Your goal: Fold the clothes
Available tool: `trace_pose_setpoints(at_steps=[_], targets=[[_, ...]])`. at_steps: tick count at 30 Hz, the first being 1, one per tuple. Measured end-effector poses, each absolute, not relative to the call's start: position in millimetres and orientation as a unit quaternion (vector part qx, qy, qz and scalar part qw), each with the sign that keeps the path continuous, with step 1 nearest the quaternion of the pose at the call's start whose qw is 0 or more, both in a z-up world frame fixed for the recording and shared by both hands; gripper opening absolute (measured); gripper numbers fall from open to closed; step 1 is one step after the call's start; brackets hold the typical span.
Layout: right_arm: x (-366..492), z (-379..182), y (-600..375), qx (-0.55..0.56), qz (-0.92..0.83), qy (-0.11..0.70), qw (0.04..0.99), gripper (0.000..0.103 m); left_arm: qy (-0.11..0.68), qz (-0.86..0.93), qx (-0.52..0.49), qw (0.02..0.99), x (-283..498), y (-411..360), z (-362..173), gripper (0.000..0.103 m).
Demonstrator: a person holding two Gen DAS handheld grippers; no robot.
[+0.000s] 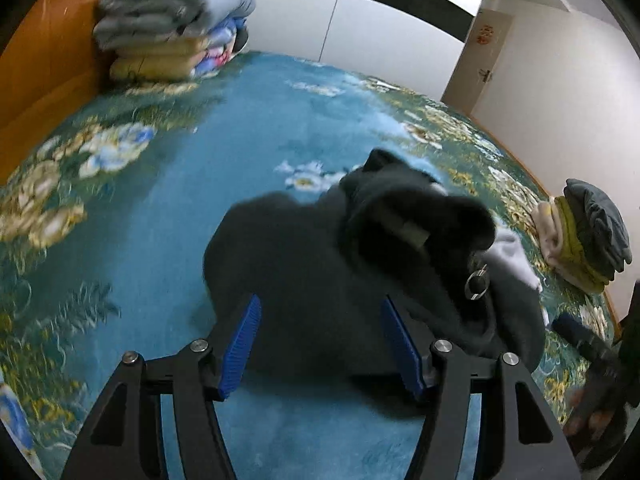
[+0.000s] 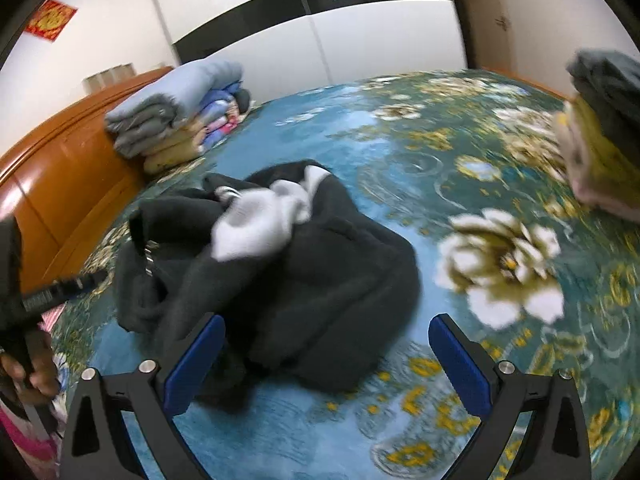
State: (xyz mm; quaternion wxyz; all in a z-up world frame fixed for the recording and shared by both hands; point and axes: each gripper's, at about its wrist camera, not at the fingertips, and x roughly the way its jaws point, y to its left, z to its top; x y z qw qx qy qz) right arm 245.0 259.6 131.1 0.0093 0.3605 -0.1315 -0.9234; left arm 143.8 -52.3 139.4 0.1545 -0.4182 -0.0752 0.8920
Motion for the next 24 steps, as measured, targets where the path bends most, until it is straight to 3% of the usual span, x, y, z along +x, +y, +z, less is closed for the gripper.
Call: trace_pose_setpoints(at_steps=[10,15,19,24], targets=[[177,142,221,0.393,-0.911,-0.105,0.065,0.100,-0.150,0.870,-0.447,0.141,140,-95,103,0.064],[150,125,217,0.435,-0.892,-0.109,0.063,0.062,-0.225,0.836,-0.477,0.154,138,-108,78,0.064],[145,118,215,0.448,-0.885,-0.108,0.065,0.041,-0.319,0.783,-0.495,0.201,132,-106,58,0.064],[148,128,225,0.435,-0.893,-0.105,0.042,0.014,-0.367,0.751,-0.503,0.221,125,-98,47,0.064]])
